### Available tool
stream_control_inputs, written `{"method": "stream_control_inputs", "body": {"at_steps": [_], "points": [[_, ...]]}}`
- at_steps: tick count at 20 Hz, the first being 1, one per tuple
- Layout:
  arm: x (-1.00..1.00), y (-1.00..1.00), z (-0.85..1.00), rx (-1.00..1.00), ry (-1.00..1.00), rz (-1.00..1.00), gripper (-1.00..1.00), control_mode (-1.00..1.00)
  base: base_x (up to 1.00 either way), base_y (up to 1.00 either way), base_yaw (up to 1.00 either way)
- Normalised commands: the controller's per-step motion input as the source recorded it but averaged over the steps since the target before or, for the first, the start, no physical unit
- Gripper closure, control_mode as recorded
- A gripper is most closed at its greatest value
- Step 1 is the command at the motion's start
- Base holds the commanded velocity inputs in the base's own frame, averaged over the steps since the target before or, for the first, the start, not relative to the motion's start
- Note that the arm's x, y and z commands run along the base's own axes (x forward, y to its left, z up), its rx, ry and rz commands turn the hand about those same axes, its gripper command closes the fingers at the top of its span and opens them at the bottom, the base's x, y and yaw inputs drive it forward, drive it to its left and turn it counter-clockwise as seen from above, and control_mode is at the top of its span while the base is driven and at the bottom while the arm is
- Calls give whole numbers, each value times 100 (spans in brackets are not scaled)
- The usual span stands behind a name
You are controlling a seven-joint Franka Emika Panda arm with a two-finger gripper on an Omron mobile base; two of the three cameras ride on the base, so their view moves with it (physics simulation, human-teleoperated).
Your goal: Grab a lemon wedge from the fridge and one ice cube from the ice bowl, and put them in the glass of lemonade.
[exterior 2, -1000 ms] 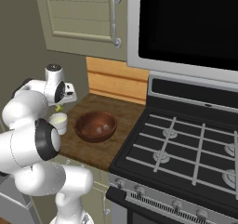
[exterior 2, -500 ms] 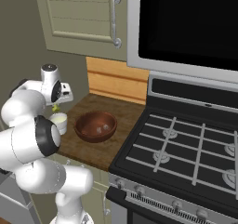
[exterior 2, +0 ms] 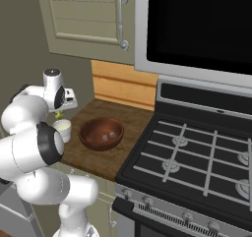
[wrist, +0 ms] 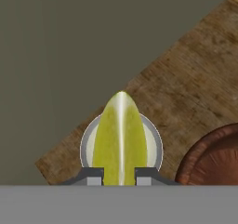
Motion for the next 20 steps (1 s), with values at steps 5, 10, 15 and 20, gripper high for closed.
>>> {"method": "stream_control_inputs", "body": {"at_steps": [5,10,15,20], "points": [[0,0,-14,0,0,0,100,-100,0,0,0],[3,0,-18,0,0,0,100,-100,0,0,0],[8,0,-5,0,0,0,100,-100,0,0,0],[0,0,0,0,0,0,100,-100,0,0,0]]}}
